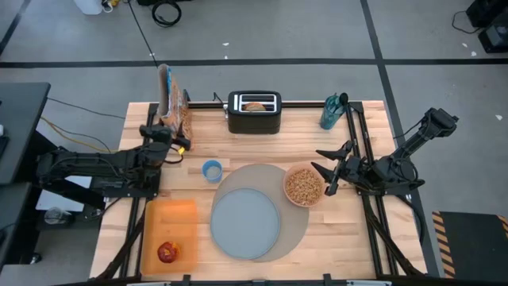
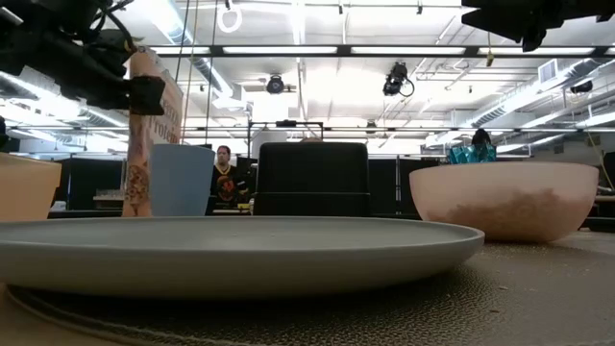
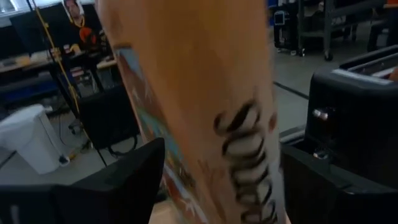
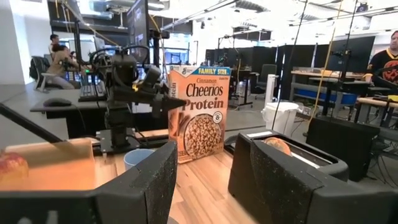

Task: Arrange a breakfast setting
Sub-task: Pour the cereal from the yellow cereal box into the orange bowl, then put the red apple on the blue plate

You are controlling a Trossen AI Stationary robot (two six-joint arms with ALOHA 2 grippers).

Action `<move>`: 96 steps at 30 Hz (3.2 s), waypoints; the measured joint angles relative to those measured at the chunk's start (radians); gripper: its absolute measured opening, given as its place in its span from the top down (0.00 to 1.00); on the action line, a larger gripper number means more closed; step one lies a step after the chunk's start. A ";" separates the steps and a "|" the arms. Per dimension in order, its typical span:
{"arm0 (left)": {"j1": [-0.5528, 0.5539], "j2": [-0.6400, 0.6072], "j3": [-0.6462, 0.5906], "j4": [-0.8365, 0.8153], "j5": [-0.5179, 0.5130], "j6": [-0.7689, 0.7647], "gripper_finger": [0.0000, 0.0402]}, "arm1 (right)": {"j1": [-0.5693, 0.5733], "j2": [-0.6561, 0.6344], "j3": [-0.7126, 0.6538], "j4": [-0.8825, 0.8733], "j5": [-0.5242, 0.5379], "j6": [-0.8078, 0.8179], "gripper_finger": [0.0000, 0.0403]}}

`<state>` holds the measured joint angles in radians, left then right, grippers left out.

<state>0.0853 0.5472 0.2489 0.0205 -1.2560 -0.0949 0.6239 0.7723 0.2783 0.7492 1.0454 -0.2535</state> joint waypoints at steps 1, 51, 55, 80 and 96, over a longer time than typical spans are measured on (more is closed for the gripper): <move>0.000 0.000 0.000 0.020 0.000 0.025 0.29 | 0.000 0.000 0.000 0.009 0.000 0.000 0.48; -0.409 0.048 0.307 0.392 0.505 0.715 0.29 | -0.093 0.000 0.000 -0.084 -0.126 0.130 0.48; -0.410 0.051 0.311 0.223 0.715 0.543 0.29 | -0.117 0.000 0.000 -0.174 -0.151 0.230 0.48; -0.376 0.285 0.290 0.123 0.823 0.235 0.29 | -0.183 0.140 0.000 -0.318 -0.255 0.507 0.48; -0.413 0.276 0.278 -0.094 0.827 -0.002 0.29 | -0.201 0.347 0.178 -0.358 -0.316 0.435 0.48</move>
<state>-0.3274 0.8234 0.5274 -0.0731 -0.4290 -0.0965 0.4230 1.1195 0.4563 0.3917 0.7290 0.1817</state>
